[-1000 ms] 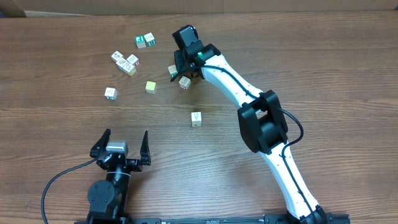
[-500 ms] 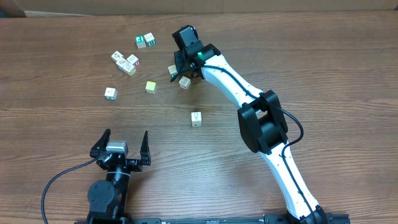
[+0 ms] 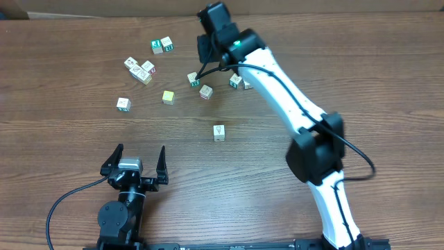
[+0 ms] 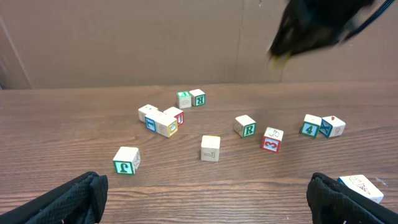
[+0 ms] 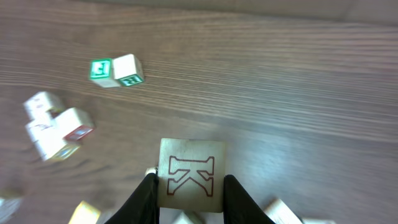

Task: Form a tower

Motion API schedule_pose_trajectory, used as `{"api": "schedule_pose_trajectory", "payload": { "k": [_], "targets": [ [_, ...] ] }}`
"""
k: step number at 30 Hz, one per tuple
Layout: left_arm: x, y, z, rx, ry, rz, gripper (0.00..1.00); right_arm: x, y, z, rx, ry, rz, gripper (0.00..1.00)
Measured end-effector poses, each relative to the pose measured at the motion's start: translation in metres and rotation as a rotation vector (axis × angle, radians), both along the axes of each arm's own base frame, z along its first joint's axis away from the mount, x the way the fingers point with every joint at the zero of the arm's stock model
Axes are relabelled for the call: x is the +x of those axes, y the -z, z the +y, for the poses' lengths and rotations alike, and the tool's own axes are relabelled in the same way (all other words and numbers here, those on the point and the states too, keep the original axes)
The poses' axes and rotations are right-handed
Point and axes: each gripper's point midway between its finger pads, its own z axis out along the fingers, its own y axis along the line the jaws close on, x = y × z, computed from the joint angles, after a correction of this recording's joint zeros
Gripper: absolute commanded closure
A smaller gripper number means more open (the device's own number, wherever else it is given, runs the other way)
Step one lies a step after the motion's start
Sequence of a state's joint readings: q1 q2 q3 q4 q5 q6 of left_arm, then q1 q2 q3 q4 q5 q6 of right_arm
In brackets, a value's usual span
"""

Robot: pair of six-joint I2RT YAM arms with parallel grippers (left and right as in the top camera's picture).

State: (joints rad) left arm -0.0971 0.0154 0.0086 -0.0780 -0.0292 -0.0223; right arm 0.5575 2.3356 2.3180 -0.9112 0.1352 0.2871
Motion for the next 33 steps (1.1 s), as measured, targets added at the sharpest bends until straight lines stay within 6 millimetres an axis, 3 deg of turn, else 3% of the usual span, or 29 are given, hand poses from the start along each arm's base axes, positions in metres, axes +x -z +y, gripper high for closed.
{"api": "schedule_pose_trajectory", "payload": {
  "k": [4,6,16,33],
  "targets": [
    [0.0,0.0,0.0,0.0,0.0,0.0,0.01,-0.028,-0.036,-0.018,-0.019,0.002,0.033,0.76],
    [0.0,0.0,0.0,0.0,0.0,0.0,0.0,-0.042,-0.038,-0.028,-0.041,0.008,0.076,0.77],
    [0.0,0.0,0.0,0.0,0.0,0.0,0.0,-0.09,-0.009,-0.07,-0.127,0.128,0.337,0.76],
    [0.0,0.0,0.0,0.0,0.0,0.0,0.0,-0.137,0.004,-0.093,-0.208,0.174,0.54,0.76]
  ]
}}
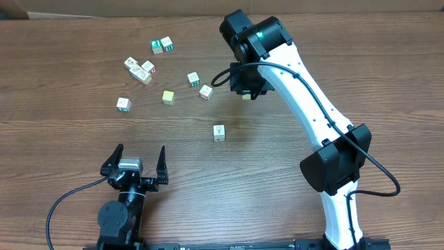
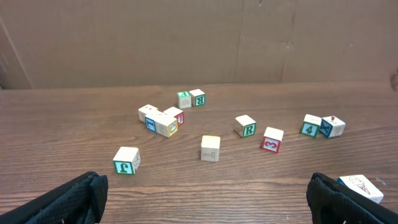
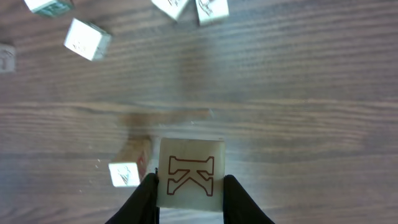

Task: Form a tower

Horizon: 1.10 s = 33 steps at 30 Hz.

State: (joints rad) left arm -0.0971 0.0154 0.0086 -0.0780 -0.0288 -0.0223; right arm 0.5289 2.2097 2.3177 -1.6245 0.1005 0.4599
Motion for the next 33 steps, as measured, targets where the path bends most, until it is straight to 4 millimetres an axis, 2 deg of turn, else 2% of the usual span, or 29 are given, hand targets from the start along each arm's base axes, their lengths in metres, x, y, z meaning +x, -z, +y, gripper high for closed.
{"api": "schedule_pose_trajectory", "payload": {
  "k": [9,22,26,33],
  "targets": [
    [0.0,0.0,0.0,0.0,0.0,0.0,0.01,-0.014,0.001,-0.01,-0.044,0.002,0.054,0.76],
    [0.0,0.0,0.0,0.0,0.0,0.0,0.0,-0.01,0.006,-0.01,-0.049,0.008,0.047,0.76],
    [0.0,0.0,0.0,0.0,0.0,0.0,0.01,-0.008,0.02,-0.008,-0.053,0.009,0.052,0.76],
    [0.0,0.0,0.0,0.0,0.0,0.0,0.0,-0.008,0.07,-0.009,-0.073,0.008,0.087,0.76]
  ]
}}
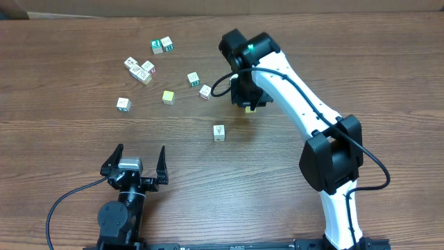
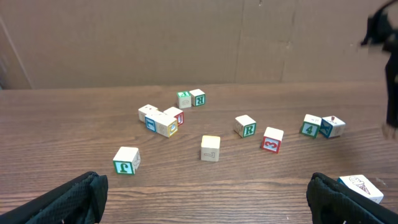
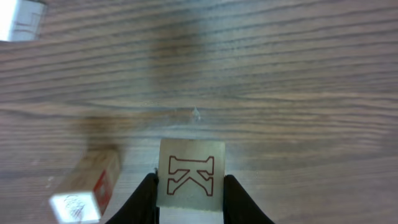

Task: Form a tower

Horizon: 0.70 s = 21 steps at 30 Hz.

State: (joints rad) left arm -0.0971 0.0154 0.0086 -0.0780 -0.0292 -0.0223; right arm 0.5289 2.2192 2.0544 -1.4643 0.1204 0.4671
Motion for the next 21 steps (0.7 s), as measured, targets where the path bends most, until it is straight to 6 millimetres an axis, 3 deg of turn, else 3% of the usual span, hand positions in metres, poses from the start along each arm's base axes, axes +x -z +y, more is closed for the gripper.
{"api": "schedule_pose_trajectory", "payload": {
  "k": [12,16,21],
  "targets": [
    [0.0,0.0,0.0,0.0,0.0,0.0,0.01,0.004,0.061,0.002,0.015,0.0,-0.026,0.76],
    [0.0,0.0,0.0,0.0,0.0,0.0,0.01,0.002,0.066,0.001,0.012,-0.001,-0.02,0.75],
    [0.0,0.0,0.0,0.0,0.0,0.0,0.01,0.002,0.067,0.001,0.012,-0.001,-0.021,0.66]
  ]
}}
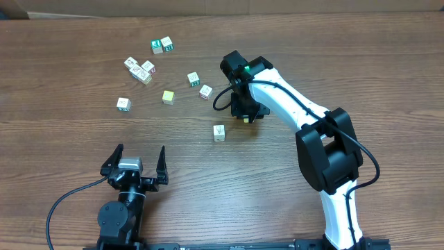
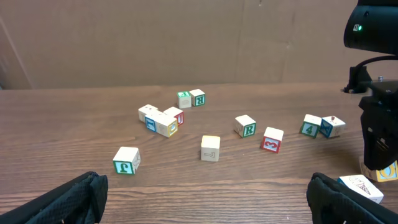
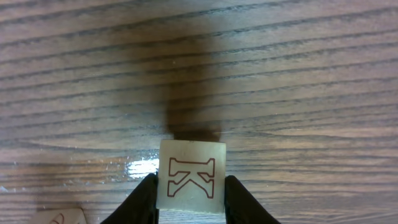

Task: Form a tower

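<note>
My right gripper (image 3: 191,186) is shut on a pale wooden block with a red K (image 3: 191,176). Its dark fingers (image 3: 144,200) press both sides of the block. It hangs just above the wood, with its shadow directly beneath. In the overhead view the right gripper (image 1: 247,115) is just right of a lone white block (image 1: 219,132). A corner of that lone white block (image 3: 59,216) shows at the bottom left of the right wrist view. My left gripper (image 1: 134,165) stands open at the table's front, holding nothing.
Loose letter blocks lie scattered across the back: a green pair (image 1: 162,46), a cluster (image 1: 140,69), a single block (image 1: 123,104), a yellow one (image 1: 168,97), an R block (image 2: 245,126), a 3 block (image 2: 272,139) and a 4 block (image 2: 311,126).
The right gripper, still holding the K block, has dropped lower and come slightly toward the front. It is now just over the wood beside the lone white block.
The right gripper held the K block high over the scattered blocks at the back. It was then right of the 3 block, and later lower, near the lone white block. Now it is just above the table beside that block. The left arm stayed still.
</note>
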Motion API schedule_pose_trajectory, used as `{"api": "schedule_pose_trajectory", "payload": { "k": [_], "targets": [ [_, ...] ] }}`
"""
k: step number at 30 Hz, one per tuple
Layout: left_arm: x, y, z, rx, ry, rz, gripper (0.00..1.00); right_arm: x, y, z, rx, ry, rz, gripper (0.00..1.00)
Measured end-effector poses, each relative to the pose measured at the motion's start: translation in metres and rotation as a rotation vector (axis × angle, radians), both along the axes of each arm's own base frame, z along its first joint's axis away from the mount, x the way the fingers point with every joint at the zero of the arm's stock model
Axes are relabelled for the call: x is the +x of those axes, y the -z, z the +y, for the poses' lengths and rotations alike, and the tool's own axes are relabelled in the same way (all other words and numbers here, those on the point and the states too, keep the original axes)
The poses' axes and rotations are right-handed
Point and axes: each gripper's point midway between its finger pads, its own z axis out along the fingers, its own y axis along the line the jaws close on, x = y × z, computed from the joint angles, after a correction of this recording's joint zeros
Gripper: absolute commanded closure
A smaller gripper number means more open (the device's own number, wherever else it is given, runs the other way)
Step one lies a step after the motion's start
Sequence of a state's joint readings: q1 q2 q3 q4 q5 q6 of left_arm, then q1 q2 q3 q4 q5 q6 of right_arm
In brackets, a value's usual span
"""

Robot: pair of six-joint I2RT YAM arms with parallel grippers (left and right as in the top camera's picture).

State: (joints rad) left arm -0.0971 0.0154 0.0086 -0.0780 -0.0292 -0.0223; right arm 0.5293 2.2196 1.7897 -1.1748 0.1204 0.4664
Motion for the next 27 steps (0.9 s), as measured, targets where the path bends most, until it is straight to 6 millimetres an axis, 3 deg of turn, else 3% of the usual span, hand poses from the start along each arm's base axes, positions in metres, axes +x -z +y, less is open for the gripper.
{"api": "schedule_pose_trajectory", "payload": {
  "k": [7,27],
  "targets": [
    [0.0,0.0,0.0,0.0,0.0,0.0,0.0,-0.0024,0.0009,-0.0015,-0.005,0.002,0.009,0.5],
    [0.0,0.0,0.0,0.0,0.0,0.0,0.01,-0.0009,0.0075,-0.0007,0.001,0.0,-0.001,0.65]
  ]
}}
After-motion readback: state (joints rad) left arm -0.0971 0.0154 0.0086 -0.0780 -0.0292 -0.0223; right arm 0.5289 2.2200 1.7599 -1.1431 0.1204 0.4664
